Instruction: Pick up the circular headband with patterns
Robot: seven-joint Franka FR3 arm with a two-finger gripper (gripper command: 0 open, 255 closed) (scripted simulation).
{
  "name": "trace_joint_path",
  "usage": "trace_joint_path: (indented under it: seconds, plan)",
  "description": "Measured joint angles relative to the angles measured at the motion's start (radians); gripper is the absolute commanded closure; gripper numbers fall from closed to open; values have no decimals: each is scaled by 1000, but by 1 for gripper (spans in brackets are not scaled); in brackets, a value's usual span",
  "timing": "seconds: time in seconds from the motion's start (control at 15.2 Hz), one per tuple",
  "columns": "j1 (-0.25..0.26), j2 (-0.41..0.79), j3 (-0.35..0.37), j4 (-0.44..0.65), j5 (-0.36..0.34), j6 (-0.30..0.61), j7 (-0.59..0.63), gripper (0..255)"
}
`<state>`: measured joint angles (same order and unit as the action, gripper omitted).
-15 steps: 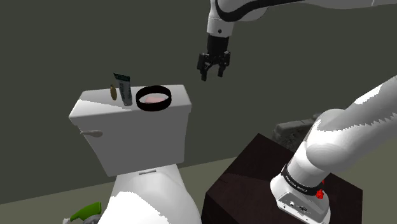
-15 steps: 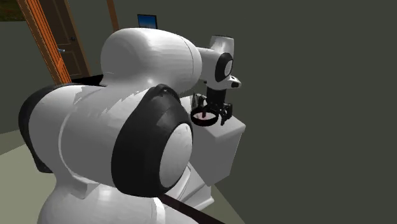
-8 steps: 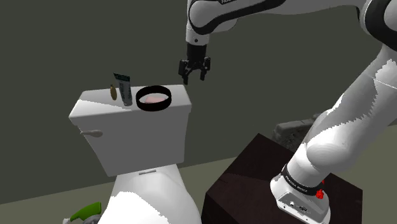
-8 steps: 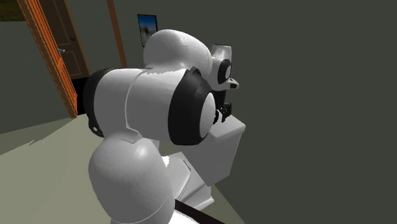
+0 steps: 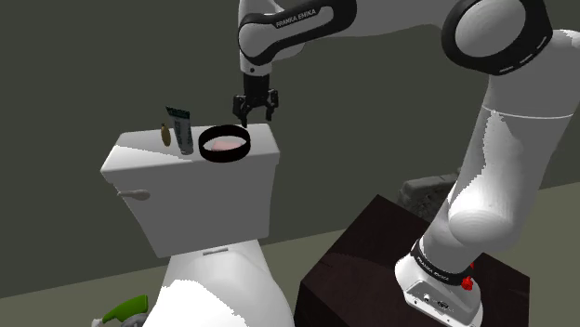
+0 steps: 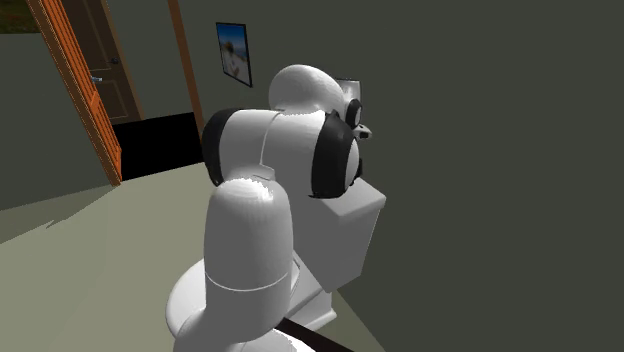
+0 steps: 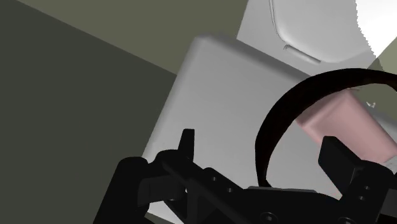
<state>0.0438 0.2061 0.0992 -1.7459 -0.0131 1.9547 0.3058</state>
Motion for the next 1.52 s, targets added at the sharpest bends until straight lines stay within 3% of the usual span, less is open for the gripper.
trace_joint_path:
  seconds: [0.26,0.79,0.86,1.52]
  plan:
    - [20,143,2,150,-27,-8,29,0]
    - [22,190,-1,116,-34,73,34,0]
    - [22,191,-1,115,-34,75,34,255]
    - [22,191,-1,114,-34,77,34,255]
